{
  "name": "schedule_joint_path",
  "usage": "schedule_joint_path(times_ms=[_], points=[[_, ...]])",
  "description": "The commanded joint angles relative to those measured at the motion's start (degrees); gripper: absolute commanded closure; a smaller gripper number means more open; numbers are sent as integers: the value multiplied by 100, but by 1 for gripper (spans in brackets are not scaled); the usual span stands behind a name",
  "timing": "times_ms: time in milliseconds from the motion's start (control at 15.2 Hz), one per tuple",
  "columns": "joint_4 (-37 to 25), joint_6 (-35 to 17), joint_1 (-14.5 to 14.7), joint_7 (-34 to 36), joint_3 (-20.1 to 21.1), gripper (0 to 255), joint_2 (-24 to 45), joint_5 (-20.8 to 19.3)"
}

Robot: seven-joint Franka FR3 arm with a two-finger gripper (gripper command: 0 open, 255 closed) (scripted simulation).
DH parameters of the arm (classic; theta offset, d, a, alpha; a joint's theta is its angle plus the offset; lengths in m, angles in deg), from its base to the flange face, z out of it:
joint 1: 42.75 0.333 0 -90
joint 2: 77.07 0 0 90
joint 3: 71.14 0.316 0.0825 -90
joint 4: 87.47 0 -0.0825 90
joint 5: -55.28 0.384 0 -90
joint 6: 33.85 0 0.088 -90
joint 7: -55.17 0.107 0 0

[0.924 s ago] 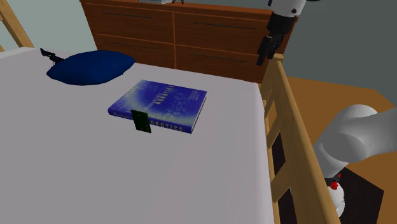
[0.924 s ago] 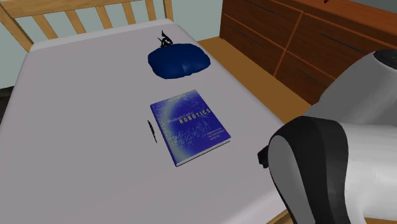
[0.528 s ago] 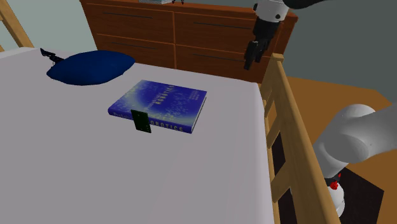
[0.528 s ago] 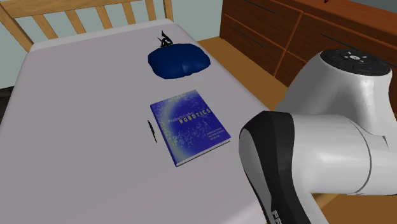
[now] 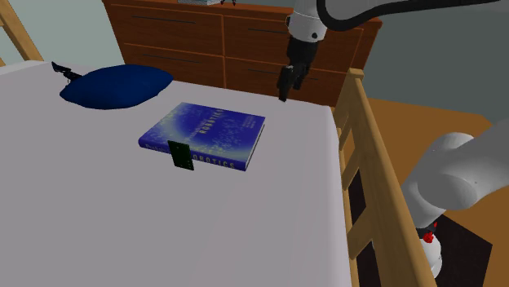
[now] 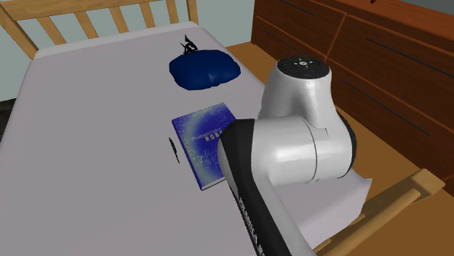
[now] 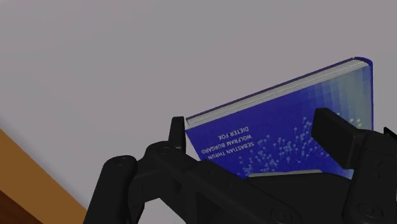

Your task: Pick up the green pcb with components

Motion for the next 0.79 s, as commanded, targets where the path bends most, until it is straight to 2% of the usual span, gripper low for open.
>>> schedule_joint_path(times_ms=[0, 396, 726], points=[[-193, -128, 73, 124, 175, 0, 291, 11], [-801, -535, 255, 507, 681, 0, 1253, -124], [-1452, -762, 423, 883, 1068, 0, 2128, -426]])
